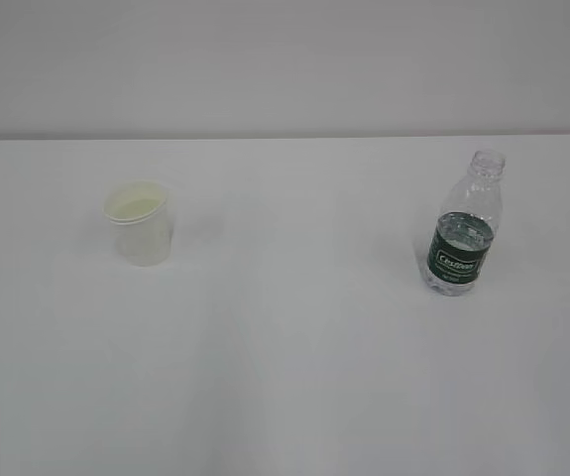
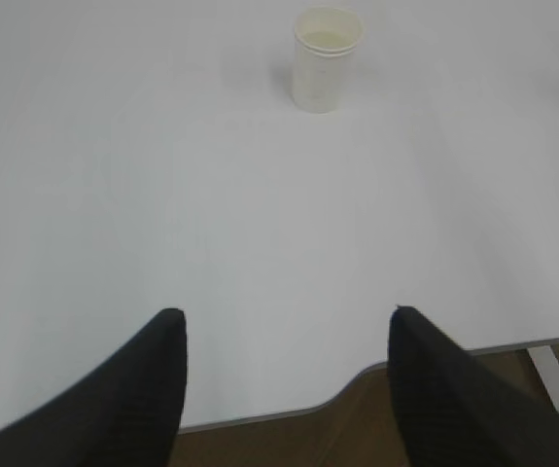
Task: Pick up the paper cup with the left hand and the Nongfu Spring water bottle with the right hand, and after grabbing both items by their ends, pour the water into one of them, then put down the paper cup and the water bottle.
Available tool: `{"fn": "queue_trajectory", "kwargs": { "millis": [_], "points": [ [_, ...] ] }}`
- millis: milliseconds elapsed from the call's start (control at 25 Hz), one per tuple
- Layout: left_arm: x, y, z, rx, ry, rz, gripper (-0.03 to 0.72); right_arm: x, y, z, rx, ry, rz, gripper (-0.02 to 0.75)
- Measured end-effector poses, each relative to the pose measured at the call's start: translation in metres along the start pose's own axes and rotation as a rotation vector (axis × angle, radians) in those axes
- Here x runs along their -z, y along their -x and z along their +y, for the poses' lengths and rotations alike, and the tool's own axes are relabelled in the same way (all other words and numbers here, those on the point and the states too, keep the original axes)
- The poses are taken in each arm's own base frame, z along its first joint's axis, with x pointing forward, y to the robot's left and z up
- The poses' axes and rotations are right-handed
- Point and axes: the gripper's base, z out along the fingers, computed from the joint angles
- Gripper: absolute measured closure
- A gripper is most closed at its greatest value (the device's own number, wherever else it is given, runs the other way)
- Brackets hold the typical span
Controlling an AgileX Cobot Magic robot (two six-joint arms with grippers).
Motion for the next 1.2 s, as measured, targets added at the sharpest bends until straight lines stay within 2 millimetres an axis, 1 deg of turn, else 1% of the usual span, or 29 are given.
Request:
{"fn": "queue_trajectory", "kwargs": {
  "millis": [400,520,760,1200],
  "points": [
    [0.0,0.0,0.0001,0.0,0.004,0.0,0.247,-0.0003,-0.0003,0.0001,-0.002,-0.003,0.002,0.148],
    [-0.0002,0.0,-0.0006,0.02,0.037,-0.005,0.257,0.0,-0.0004,0.0003,-0.023,-0.037,0.003,0.149],
    [-0.0008,0.0001,-0.0018,0.08,0.158,-0.022,0.277,0.0008,-0.0009,0.0013,-0.086,-0.139,0.006,0.149],
    [-0.0009,0.0,-0.0019,0.086,0.169,-0.022,0.301,0.0008,-0.0009,0.0014,-0.092,-0.148,0.006,0.149]
  ]
}}
